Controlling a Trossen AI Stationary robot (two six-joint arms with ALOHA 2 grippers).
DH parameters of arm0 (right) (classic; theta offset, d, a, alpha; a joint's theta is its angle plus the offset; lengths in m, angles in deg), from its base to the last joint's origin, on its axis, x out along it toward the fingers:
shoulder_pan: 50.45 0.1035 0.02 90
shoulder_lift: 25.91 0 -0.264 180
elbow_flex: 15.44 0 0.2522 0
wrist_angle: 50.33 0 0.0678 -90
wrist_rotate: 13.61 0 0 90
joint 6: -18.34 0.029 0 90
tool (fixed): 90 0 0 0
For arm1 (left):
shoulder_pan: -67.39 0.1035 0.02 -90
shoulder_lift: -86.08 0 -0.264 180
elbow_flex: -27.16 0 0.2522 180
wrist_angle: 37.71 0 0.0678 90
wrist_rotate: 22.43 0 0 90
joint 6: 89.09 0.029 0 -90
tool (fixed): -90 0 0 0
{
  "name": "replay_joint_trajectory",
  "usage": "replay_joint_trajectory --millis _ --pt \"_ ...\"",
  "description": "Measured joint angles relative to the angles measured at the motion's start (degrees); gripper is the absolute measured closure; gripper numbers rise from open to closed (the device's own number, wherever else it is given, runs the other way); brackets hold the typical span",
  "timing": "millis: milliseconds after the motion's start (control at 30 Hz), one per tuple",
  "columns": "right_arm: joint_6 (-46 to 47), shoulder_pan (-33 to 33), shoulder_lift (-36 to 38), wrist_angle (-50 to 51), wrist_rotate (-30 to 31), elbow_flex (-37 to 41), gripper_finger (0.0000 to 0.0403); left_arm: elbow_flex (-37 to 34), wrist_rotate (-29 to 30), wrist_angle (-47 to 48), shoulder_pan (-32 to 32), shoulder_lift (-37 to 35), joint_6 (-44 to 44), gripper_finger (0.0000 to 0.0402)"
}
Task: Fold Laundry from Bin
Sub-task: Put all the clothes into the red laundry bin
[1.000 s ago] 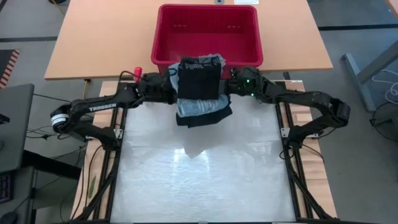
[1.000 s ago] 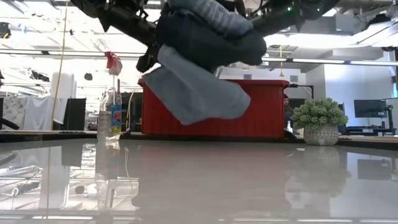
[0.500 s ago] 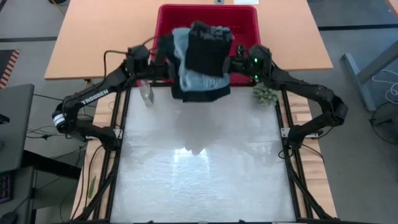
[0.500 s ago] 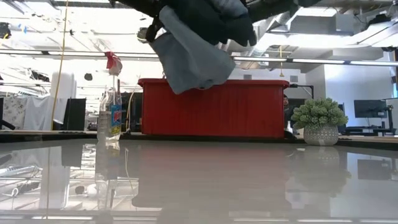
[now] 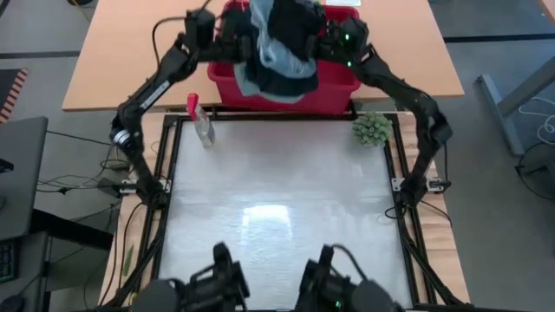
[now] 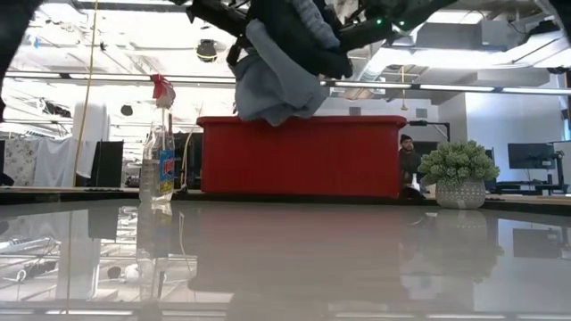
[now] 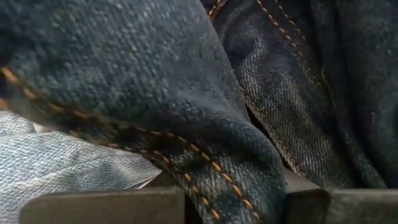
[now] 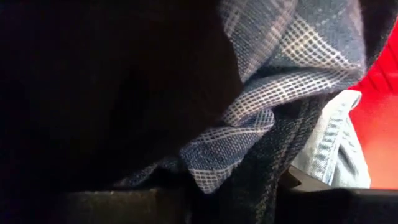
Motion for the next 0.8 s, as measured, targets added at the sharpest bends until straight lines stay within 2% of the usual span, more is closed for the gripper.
replay_joint_trajectory --millis 100,200,267,300,433,600,800 --pt "-1.67 -2.08 -3.11 2.37 -0.78 -8.05 0.0272 10.27 -0.78 1.8 0.88 5.3 2.15 0.0349" --pt "-2.97 -4.31 -6.26 4.84 -1.71 -16.36 0.0272 18.65 -1.95 -3.6 1.74 10.28 2.64 0.0349" --pt "-3.2 -5.58 -8.13 6.43 -2.12 -21.22 0.0272 16.05 -3.43 -16.58 2.44 10.62 -0.87 0.0349" --pt "-3.32 -6.0 -9.25 7.19 -2.47 -23.29 0.0272 15.31 -4.02 -19.01 3.27 10.64 -2.68 0.0349" --pt "-3.3 -7.32 -14.39 9.73 -3.37 -29.2 0.0272 15.44 -5.69 -19.59 5.55 13.91 -3.92 0.0349" --pt "-3.36 -9.41 -19.91 12.73 -1.62 -28.07 0.0273 14.85 -3.9 -20.11 7.13 20.95 -5.44 0.0349" --pt "-3.14 -11.15 -26.98 11.93 -0.33 -28.24 0.0273 14.98 -7.06 -23.7 9.87 28.81 -7.39 0.0349"
